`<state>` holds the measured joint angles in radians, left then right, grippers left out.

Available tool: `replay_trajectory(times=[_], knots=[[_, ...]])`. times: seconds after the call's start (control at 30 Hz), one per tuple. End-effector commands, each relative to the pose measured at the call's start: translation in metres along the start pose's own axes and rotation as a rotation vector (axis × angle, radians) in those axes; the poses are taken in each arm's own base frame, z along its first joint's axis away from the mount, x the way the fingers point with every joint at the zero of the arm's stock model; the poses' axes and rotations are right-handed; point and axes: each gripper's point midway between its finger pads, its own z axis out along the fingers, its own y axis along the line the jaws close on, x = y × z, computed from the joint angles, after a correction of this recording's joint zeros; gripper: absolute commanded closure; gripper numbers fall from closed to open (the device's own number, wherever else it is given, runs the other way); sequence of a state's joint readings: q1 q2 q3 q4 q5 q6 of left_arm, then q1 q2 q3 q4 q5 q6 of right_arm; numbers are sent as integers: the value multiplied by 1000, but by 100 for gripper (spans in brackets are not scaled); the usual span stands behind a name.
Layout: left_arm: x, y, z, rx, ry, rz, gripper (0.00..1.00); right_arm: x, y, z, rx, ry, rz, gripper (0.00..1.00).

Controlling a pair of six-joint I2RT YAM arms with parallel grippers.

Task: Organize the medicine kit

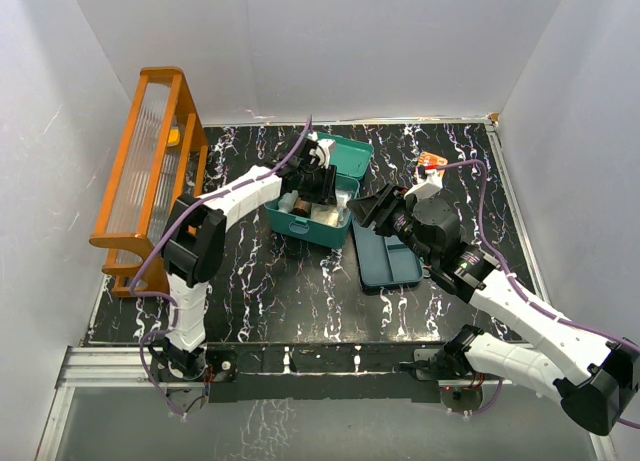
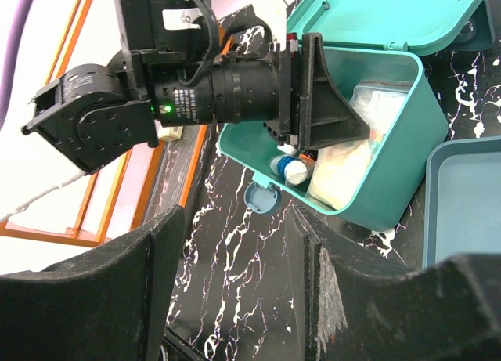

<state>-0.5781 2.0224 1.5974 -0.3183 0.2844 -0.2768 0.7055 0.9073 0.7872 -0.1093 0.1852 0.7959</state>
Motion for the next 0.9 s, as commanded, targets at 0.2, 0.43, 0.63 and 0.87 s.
replay_trajectory(times=[0.2,0.43,0.63,0.87], knots=[[3,5,6,-22,10,10,62,-9,1,-1,-7,-43,9,48],[-31,-22,-30,37,-57,32,53,-11,-3,-2,13,-51,2,48],[-49,-35,-70,30,-115,62,45,-18,-22,-7,120,-85,-30,48],[-54,-35,-109,-23,-175,87,43,-27,-43,-11,243,-99,-98,48]])
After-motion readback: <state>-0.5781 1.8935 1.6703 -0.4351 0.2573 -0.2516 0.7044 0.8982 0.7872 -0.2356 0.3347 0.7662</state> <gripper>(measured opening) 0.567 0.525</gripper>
